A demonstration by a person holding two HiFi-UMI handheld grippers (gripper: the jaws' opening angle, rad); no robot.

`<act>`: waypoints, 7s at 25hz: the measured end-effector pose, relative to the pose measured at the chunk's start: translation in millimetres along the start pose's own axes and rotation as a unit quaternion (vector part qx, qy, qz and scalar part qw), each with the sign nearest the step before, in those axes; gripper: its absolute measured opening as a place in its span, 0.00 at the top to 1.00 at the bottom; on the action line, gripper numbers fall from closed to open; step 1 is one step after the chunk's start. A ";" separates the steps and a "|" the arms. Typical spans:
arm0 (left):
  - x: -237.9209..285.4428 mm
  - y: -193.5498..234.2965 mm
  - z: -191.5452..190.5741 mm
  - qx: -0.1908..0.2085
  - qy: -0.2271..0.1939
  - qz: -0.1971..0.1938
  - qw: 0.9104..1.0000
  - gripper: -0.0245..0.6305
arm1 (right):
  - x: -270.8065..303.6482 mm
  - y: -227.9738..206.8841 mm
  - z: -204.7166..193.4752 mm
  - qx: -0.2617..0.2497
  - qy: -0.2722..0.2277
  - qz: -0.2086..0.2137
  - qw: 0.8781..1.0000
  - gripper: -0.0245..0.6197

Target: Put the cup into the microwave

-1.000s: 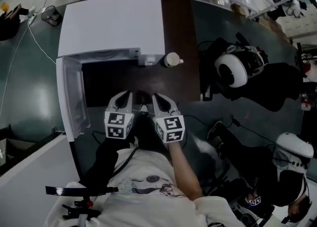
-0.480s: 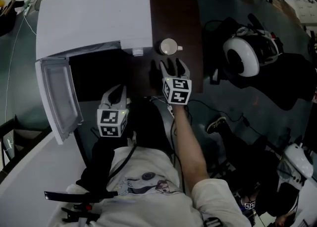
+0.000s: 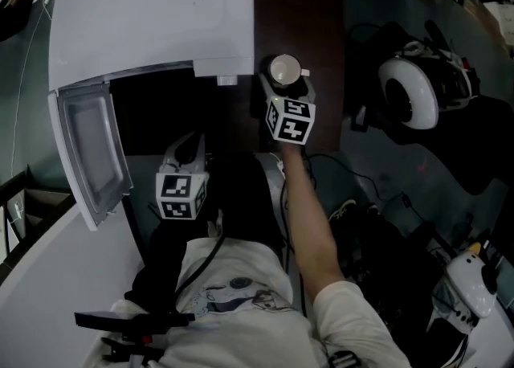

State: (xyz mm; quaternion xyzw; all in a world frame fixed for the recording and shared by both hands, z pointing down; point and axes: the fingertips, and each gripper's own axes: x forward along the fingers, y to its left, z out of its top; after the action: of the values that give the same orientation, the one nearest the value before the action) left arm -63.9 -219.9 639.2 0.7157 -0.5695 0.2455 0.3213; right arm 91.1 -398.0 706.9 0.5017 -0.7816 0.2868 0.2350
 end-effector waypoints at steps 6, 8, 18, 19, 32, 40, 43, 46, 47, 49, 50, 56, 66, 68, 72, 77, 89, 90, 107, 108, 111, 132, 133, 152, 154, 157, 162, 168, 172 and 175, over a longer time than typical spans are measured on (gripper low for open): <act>-10.3 7.6 -7.0 0.001 0.016 0.003 1.000 0.96 | 10.8 6.6 11.5 0.005 0.000 -0.025 1.000 0.32; -6.8 5.5 -10.3 -0.001 0.019 0.002 1.000 0.96 | 20.6 -0.2 9.5 -0.002 0.005 -0.032 0.999 0.32; -13.4 8.0 -14.4 0.002 0.018 0.003 1.000 0.96 | 17.8 2.7 5.9 -0.042 -0.007 -0.032 0.999 0.32; -13.9 7.7 -15.0 0.003 0.017 0.003 1.000 0.96 | 14.8 3.3 3.6 -0.044 -0.010 -0.029 0.999 0.32; -34.7 10.7 11.2 0.008 -0.047 0.007 0.999 0.96 | -87.5 57.8 0.7 -0.087 -0.045 0.018 0.995 0.32; -73.5 38.8 53.6 -0.008 -0.124 0.028 0.992 0.96 | -136.2 142.8 12.1 -0.104 -0.060 0.079 0.990 0.32; -81.3 49.6 66.2 -0.011 -0.148 0.041 0.988 0.96 | -138.3 168.0 24.5 -0.120 -0.073 0.103 0.985 0.32; -90.0 57.7 67.2 -0.018 -0.159 0.054 0.986 0.96 | -140.6 188.7 30.5 -0.130 -0.078 0.123 0.981 0.32; -92.3 60.1 68.8 -0.020 -0.163 0.057 0.985 0.96 | -140.1 194.3 32.2 -0.133 -0.079 0.128 0.980 0.32; -94.8 65.2 70.4 -0.024 -0.169 0.061 0.983 0.96 | -137.6 205.1 34.2 -0.140 -0.080 0.138 0.977 0.32; -95.2 68.1 68.5 -0.028 -0.169 0.064 0.983 0.96 | -136.6 210.2 33.9 -0.145 -0.078 0.143 0.976 0.32; -111.2 96.6 51.3 -0.059 -0.150 0.084 0.983 0.96 | -135.0 252.5 27.3 -0.168 -0.053 0.172 0.969 0.32; -77.0 134.3 19.2 -0.093 -0.092 0.092 0.987 0.96 | -80.4 281.7 15.5 -0.192 -0.019 0.199 0.961 0.32; -68.5 140.1 11.1 -0.102 -0.075 0.091 0.988 0.96 | -67.0 286.0 13.3 -0.195 -0.011 0.203 0.959 0.32; -54.3 150.5 1.8 -0.113 -0.051 0.089 0.988 0.96 | -37.7 297.2 14.0 -0.201 -0.003 0.212 0.956 0.32; -36.2 162.6 -4.2 -0.125 -0.028 0.089 0.988 0.96 | -2.5 308.6 21.9 -0.208 -0.003 0.218 0.954 0.32; -20.2 163.3 0.4 -0.126 -0.007 0.070 0.989 0.96 | 69.3 321.7 51.6 -0.203 -0.031 0.205 0.957 0.32; -20.2 161.6 0.9 -0.125 -0.007 0.068 0.990 0.96 | 72.2 322.3 55.0 -0.201 -0.036 0.204 0.957 0.32; -17.0 140.1 -5.7 -0.114 0.009 0.039 0.993 0.96 | 114.8 320.2 87.6 -0.189 -0.073 0.179 0.963 0.32; -16.7 139.5 -6.6 -0.113 0.009 0.038 0.993 0.96 | 115.4 320.1 87.3 -0.188 -0.074 0.180 0.963 0.32; -19.1 138.0 -6.0 -0.112 0.008 0.038 0.993 0.96 | 114.2 319.8 89.5 -0.186 -0.077 0.177 0.963 0.32; -65.5 108.6 4.8 -0.065 -0.054 0.038 0.996 0.96 | -49.6 278.4 18.4 -0.178 -0.079 0.129 0.972 0.90; -68.8 104.4 5.4 -0.061 -0.061 0.036 0.996 0.96 | -62.2 275.0 14.9 -0.173 -0.085 0.122 0.974 0.96; -140.8 37.3 4.8 -0.024 -0.137 -0.044 0.989 0.96 | -213.4 240.9 -2.0 -0.108 -0.162 0.064 0.979 0.96; -152.7 32.1 4.7 -0.021 -0.146 -0.041 0.988 0.96 | -227.9 239.8 1.2 -0.087 -0.177 0.066 0.978 0.96; -171.8 21.0 0.2 -0.024 -0.165 -0.024 0.986 0.96 | -255.6 239.4 0.2 -0.076 -0.190 0.081 0.976 0.96; -203.8 -15.9 -13.9 -0.021 -0.195 -0.011 0.980 0.96 | -305.9 228.2 -21.4 -0.070 -0.200 0.096 0.973 0.96; -235.5 -52.6 -29.0 -0.006 -0.218 -0.002 0.976 0.96 | -348.2 221.7 -49.5 -0.066 -0.192 0.137 0.970 0.96; -252.0 -61.4 -43.4 0.004 -0.218 0.013 0.976 0.96 | -366.7 220.2 -61.5 -0.073 -0.184 0.148 0.969 0.96; -256.5 -60.7 -49.4 0.002 -0.219 0.015 0.976 0.96 | -373.0 219.9 -68.9 -0.073 -0.179 0.153 0.969 0.96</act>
State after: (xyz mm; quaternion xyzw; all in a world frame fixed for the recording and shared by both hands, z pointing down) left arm -63.3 -5.9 477.5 0.7440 -0.6365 0.0888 0.1830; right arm 38.6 -35.5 465.8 0.4007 -0.8972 0.1672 0.0808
